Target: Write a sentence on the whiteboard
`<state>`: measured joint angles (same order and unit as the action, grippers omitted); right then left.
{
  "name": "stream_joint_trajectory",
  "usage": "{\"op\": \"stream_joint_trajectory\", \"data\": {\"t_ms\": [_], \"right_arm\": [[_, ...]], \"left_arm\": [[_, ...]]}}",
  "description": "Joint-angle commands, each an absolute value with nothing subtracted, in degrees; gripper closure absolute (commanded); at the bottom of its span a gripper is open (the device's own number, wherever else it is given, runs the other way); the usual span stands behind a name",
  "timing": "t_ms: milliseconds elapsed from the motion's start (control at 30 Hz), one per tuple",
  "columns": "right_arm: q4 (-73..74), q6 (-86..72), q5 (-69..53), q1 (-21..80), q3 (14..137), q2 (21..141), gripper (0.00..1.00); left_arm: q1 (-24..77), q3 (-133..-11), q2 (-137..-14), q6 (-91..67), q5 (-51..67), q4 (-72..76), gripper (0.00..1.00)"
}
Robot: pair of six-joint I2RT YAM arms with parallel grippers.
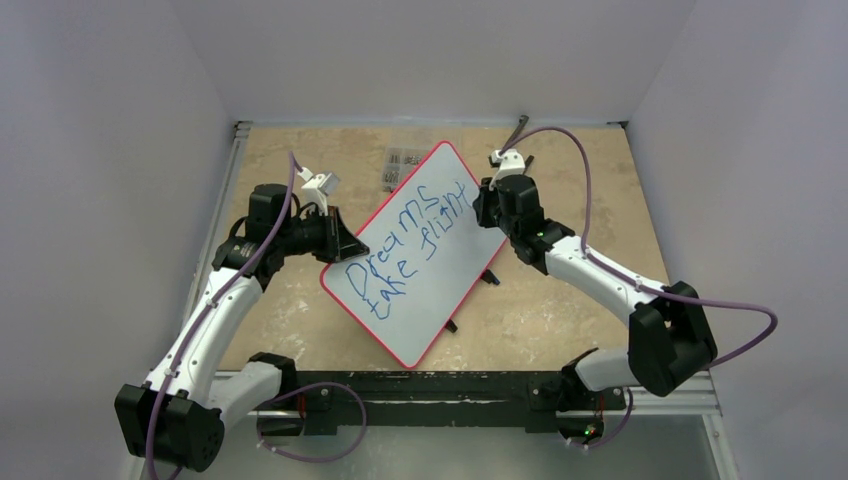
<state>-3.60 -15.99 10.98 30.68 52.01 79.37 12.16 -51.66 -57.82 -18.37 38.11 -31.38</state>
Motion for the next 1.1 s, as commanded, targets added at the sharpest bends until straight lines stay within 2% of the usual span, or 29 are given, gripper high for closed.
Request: {"op": "stream_joint_trajectory", "data": {"t_ms": [0, 400, 733, 1067], "right_arm": [[-2.5, -15.8, 12.6, 30.7, 53.4, 79.6, 1.0], [-0.5, -14.1, 13.8, 30.4, 59.2, 80.5, 1.0], [4.5, -13.5, 15.4, 30.3, 61.3, 74.9, 1.0], [4.9, -15.1, 0.4, 30.6, 56.1, 66.6, 1.0]], "left_arm": [[12.5, -51.7, -57.1, -10.3, 31.5, -31.6, 1.0], [12.5, -51.7, -57.2, -10.2, 31.5, -31.7, 1.0], [12.5, -51.7, -57.0, -10.4, 31.8, -31.6, 1.0], [12.5, -51.7, -56.7, -10.4, 31.9, -31.6, 1.0]]}}
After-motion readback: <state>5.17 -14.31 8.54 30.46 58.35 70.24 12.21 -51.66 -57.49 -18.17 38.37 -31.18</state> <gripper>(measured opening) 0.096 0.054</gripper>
